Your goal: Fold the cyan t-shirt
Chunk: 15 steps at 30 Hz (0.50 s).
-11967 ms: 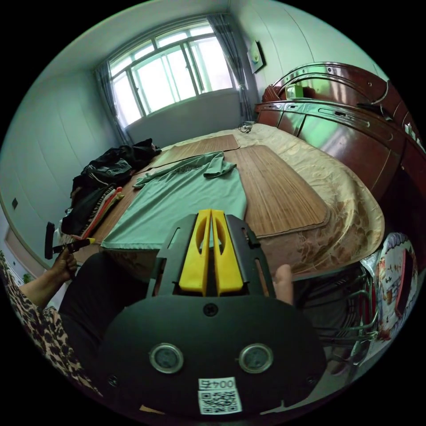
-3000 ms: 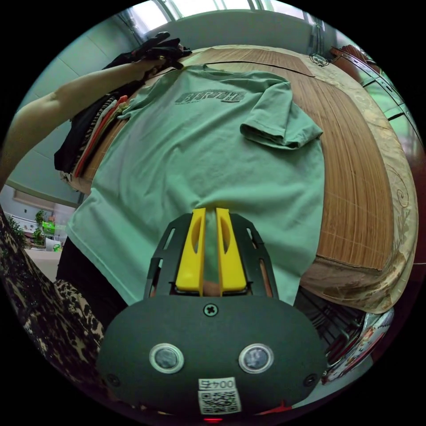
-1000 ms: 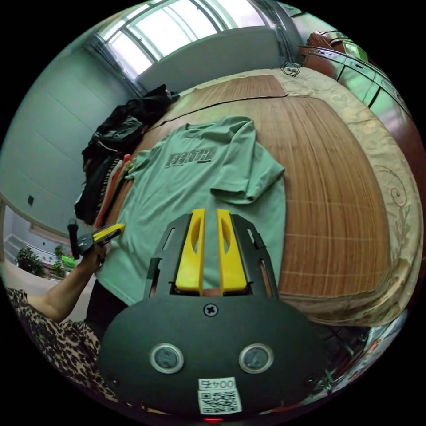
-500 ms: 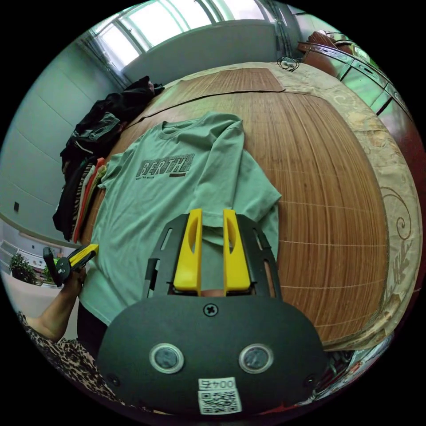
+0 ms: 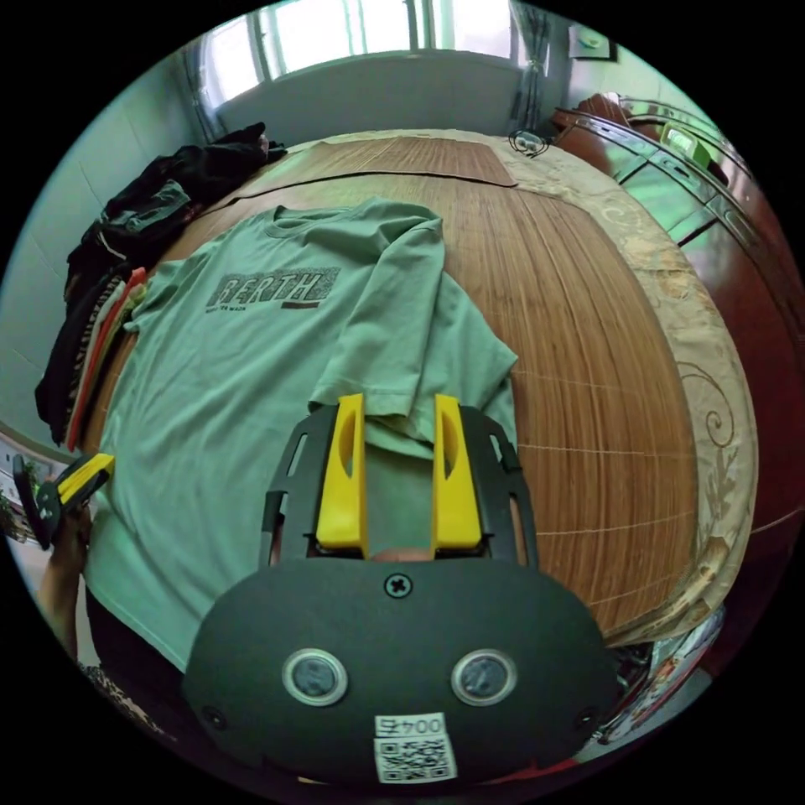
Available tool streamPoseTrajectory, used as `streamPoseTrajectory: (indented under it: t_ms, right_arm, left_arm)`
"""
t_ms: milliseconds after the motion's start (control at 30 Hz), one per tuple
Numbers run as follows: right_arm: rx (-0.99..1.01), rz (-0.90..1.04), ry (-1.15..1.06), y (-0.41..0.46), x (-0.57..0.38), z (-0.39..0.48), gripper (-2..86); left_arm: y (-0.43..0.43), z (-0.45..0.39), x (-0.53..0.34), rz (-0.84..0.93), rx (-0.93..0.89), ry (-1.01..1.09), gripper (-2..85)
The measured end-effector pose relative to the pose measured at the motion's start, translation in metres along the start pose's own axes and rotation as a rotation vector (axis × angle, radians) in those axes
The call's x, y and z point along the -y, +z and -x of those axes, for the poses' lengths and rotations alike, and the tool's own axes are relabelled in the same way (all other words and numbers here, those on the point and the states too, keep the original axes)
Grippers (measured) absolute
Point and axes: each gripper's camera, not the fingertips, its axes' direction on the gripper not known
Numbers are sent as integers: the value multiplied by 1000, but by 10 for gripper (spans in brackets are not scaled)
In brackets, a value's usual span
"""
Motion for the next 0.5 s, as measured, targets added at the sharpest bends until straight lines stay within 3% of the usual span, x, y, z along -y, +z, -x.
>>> streamPoseTrajectory:
  t_ms: [233,500]
  right_arm:
    - [-121,-74,-33,-15,4,17,4]
    - [27,-194,43,-68,37,-30,-5]
  left_arm:
    - [-7,-3,-5,-3,-1,0,4]
    - [-12,-3,-7,-13,-9,-4,3]
